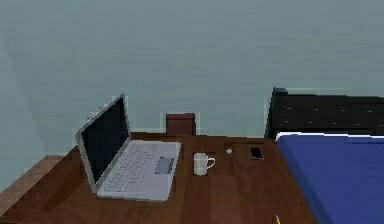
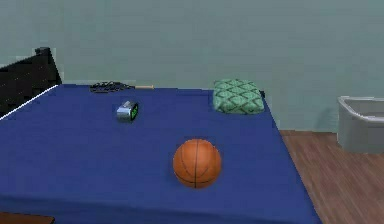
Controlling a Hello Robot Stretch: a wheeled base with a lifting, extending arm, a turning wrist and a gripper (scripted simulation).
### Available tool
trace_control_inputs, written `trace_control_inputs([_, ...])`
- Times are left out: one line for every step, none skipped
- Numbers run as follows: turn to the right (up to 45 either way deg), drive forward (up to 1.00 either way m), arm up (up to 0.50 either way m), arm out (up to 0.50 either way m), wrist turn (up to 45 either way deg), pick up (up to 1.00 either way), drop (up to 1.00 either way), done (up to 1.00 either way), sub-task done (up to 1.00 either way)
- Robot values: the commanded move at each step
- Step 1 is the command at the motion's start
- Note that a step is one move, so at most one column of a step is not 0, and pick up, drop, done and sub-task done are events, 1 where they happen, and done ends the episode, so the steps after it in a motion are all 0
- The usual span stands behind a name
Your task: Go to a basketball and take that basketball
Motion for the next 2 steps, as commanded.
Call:
trace_control_inputs([0.0, 0.0, 0.3, 0.0, 0.0, 0.0, 0.0, 0.0, 0.0])
trace_control_inputs([0.0, 0.0, 0.0, 0.32, 0.0, 0.0, 0.0, 0.0, 0.0])
